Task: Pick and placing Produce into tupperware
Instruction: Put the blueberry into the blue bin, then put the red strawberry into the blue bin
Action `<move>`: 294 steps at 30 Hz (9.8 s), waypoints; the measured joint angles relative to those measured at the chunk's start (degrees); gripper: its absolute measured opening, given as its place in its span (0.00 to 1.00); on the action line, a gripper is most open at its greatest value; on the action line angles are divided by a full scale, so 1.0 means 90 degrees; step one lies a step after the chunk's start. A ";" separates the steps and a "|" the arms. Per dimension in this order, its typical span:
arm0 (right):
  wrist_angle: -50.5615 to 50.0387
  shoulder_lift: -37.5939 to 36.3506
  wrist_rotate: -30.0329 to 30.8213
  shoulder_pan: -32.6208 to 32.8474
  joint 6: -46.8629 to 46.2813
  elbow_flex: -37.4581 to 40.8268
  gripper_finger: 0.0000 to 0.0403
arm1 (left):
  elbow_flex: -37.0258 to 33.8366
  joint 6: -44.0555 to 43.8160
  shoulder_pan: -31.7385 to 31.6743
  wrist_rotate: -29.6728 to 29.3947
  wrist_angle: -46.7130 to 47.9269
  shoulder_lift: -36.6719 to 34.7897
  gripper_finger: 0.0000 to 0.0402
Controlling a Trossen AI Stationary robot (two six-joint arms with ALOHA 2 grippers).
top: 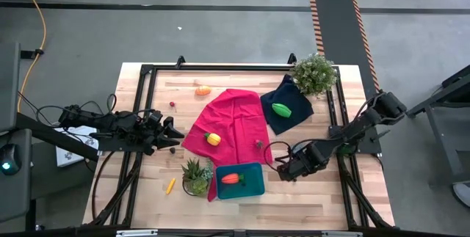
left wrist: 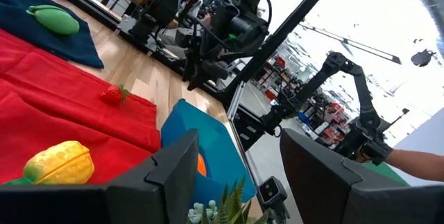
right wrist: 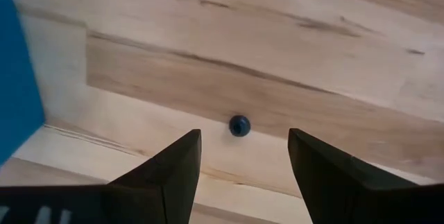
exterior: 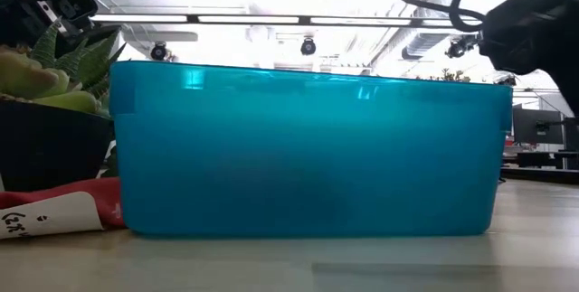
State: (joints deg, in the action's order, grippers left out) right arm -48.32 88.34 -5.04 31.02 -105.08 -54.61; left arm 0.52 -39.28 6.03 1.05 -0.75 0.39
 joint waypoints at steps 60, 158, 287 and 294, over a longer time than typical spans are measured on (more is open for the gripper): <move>0.0828 0.1127 -0.0526 0.0071 0.0008 0.0000 0.20 | 0.0000 -0.0002 0.0001 -0.0021 0.0004 0.0000 0.48; -0.1770 0.4215 0.0332 -0.1015 0.4709 -0.6555 0.12 | 0.0002 -0.0018 -0.0001 0.0005 0.0004 0.0026 0.48; -0.2288 0.3485 -0.0959 -0.4072 0.6346 -0.4869 0.56 | 0.0002 0.0337 0.0001 -0.0164 -0.0015 0.0023 0.48; -0.2285 0.3485 -0.0872 -0.4106 0.6339 -0.4869 0.56 | 0.0000 0.0337 0.0001 -0.0164 -0.0015 0.0023 0.48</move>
State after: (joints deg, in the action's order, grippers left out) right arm -68.88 119.70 -12.88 -5.93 -48.03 -98.43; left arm 0.52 -36.25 6.03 -0.43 -0.89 0.60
